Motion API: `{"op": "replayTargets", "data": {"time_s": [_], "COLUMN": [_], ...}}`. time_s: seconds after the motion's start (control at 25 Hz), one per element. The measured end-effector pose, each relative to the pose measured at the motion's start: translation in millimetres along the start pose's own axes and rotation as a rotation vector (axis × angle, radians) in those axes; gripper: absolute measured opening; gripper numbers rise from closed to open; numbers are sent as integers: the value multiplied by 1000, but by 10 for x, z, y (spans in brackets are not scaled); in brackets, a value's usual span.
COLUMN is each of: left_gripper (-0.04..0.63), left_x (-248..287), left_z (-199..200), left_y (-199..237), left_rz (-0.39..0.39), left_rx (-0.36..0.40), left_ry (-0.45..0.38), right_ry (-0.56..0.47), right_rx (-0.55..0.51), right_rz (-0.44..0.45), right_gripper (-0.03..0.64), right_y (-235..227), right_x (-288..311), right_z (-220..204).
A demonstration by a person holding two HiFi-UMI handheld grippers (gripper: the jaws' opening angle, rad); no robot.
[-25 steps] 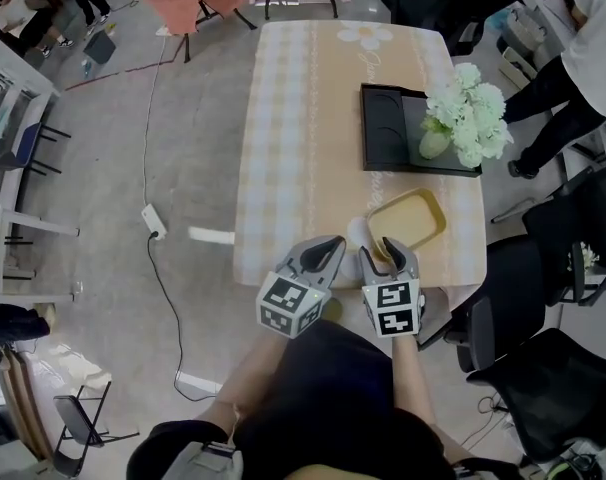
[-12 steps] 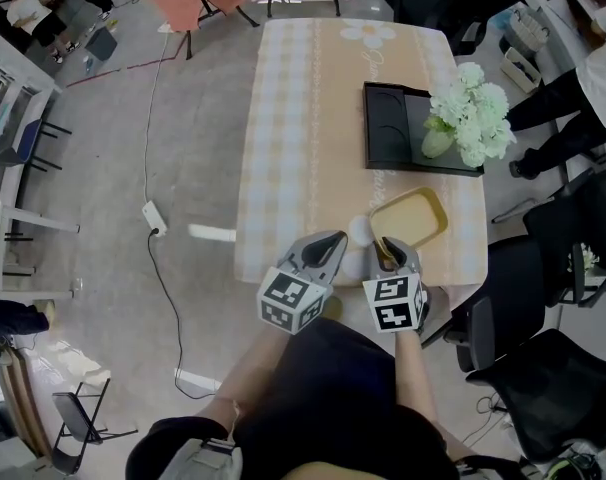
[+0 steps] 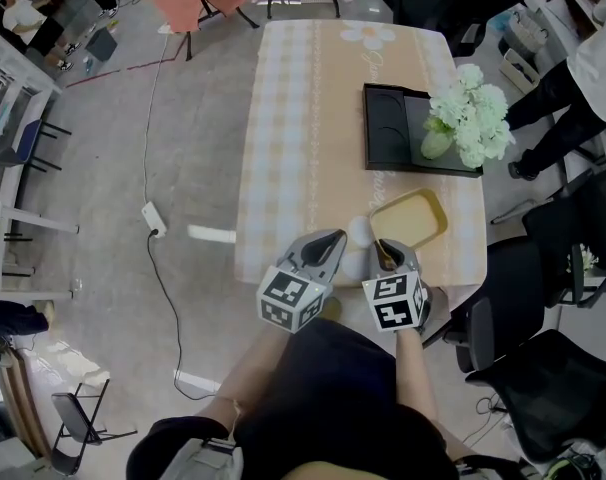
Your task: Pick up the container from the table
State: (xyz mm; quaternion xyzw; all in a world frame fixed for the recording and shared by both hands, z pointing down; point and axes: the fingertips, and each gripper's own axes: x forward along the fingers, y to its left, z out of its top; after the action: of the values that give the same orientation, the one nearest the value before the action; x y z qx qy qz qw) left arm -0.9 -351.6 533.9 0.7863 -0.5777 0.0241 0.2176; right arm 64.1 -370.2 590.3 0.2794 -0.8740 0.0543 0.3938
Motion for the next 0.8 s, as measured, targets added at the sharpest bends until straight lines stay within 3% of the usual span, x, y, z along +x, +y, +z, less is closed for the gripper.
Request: {"op": "replayTargets", "data": {"time_s": [0.28,0.8], "left_gripper": [12,12], "left_x": [-35,-165], "left_z": [14,16], "left_y": [38,37], "left_rz": [10,6], "left_rx": [-1,-2], "left_ry": [-10,-23], "right_ry": [-8,-79], "right_rx": [-1,3], "right_rz": [-1,-110], "right_gripper": [25,23], "right_y": [-10,-114], "right_x": [7,-173], "right_z": [-6,172]}}
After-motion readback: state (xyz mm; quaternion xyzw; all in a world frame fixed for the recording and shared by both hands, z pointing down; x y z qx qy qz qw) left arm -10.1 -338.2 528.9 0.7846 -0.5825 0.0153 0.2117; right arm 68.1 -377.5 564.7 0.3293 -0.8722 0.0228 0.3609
